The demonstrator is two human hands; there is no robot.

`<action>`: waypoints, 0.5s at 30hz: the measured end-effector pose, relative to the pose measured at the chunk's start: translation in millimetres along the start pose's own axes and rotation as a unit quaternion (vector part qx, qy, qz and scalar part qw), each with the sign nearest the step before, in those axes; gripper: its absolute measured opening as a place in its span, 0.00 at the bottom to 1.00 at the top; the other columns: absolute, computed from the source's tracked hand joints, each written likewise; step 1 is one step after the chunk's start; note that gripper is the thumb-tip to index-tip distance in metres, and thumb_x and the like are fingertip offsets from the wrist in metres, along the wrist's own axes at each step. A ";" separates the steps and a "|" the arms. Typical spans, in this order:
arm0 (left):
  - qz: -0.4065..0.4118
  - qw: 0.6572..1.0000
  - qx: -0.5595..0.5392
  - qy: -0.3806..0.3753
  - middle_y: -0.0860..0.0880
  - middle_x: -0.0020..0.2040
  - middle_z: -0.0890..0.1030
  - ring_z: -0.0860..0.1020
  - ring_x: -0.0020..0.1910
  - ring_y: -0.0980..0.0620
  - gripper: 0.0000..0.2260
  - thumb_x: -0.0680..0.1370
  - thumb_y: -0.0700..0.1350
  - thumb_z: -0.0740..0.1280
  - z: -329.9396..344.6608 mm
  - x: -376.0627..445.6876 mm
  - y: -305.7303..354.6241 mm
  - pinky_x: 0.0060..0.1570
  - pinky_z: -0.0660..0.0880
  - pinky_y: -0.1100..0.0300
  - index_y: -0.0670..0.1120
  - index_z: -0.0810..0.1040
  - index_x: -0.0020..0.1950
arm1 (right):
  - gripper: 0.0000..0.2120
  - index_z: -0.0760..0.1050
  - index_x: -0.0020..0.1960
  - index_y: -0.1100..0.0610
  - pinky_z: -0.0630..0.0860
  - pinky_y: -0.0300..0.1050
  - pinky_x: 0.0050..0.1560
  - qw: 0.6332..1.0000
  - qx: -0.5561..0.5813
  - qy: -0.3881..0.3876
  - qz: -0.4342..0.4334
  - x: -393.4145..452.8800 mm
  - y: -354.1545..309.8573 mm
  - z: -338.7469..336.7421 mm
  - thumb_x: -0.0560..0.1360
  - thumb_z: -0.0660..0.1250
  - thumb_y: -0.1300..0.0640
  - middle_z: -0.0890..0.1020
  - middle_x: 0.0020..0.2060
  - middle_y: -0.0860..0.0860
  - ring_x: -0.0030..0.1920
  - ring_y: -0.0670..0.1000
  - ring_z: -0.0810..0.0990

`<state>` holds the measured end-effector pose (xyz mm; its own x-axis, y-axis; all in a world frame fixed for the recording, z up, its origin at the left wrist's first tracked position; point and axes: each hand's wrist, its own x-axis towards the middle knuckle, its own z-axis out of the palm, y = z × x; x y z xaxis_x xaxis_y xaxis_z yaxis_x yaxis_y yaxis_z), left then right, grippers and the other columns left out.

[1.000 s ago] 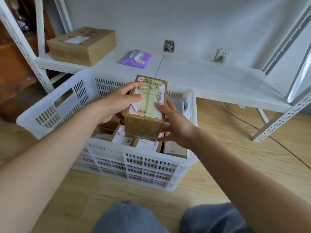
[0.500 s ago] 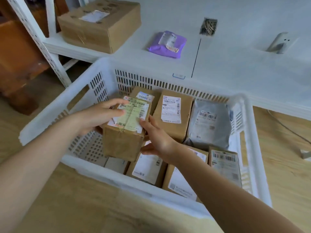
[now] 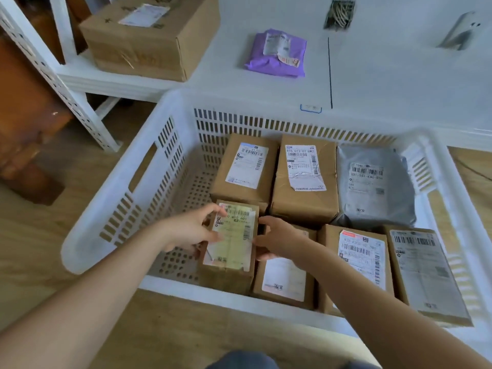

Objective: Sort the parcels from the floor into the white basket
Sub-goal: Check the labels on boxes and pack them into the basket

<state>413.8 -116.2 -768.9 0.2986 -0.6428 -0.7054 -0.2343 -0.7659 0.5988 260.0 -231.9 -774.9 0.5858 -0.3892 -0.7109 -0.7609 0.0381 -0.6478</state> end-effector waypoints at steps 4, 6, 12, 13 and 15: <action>0.004 1.000 -0.002 -0.016 0.47 0.64 0.71 0.78 0.51 0.50 0.18 0.74 0.36 0.69 7.9 9.0 -11.4 0.36 0.79 0.61 0.54 0.70 0.57 | 0.18 0.68 0.65 0.57 0.81 0.44 0.47 0.998 -0.057 0.033 0.002 -2.3 11.1 10.6 0.76 0.63 0.61 0.80 0.42 0.51 0.42 0.51 0.83; 0.017 0.999 0.036 -0.018 0.47 0.57 0.74 0.79 0.48 0.50 0.17 0.73 0.36 0.69 12.4 10.7 -10.3 0.36 0.80 0.60 0.53 0.69 0.54 | 0.14 0.72 0.60 0.61 0.81 0.47 0.51 0.995 -0.082 0.055 -0.007 -4.0 11.7 6.7 0.75 0.62 0.62 0.82 0.43 0.55 0.45 0.53 0.83; 0.048 0.967 0.247 0.038 0.49 0.52 0.72 0.71 0.42 0.53 0.13 0.71 0.41 0.71 16.0 20.1 10.4 0.38 0.70 0.61 0.51 0.69 0.47 | 0.14 0.76 0.59 0.57 0.78 0.44 0.46 0.979 -0.178 0.092 -0.049 -10.8 2.9 -12.2 0.75 0.64 0.57 0.80 0.43 0.53 0.42 0.52 0.80; 0.049 0.962 0.260 0.064 0.48 0.54 0.71 0.70 0.44 0.53 0.10 0.72 0.42 0.70 16.0 21.8 14.9 0.41 0.69 0.61 0.51 0.69 0.45 | 0.13 0.76 0.59 0.57 0.78 0.44 0.47 0.975 -0.195 0.091 -0.053 -13.2 3.8 -15.3 0.75 0.64 0.57 0.80 0.46 0.54 0.44 0.53 0.80; 0.045 0.950 0.284 0.120 0.47 0.57 0.68 0.70 0.47 0.52 0.06 0.74 0.45 0.67 17.3 23.5 24.4 0.47 0.68 0.60 0.52 0.70 0.46 | 0.12 0.77 0.57 0.56 0.77 0.43 0.47 0.969 -0.215 0.100 -0.063 -19.2 8.6 -23.1 0.75 0.63 0.56 0.81 0.51 0.54 0.45 0.52 0.79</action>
<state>399.1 -150.3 -777.5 0.4399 -0.7367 -0.5136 -0.7095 -0.6357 0.3041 235.9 -245.4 -760.5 0.6483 -0.5378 -0.5390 -0.7583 -0.3921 -0.5208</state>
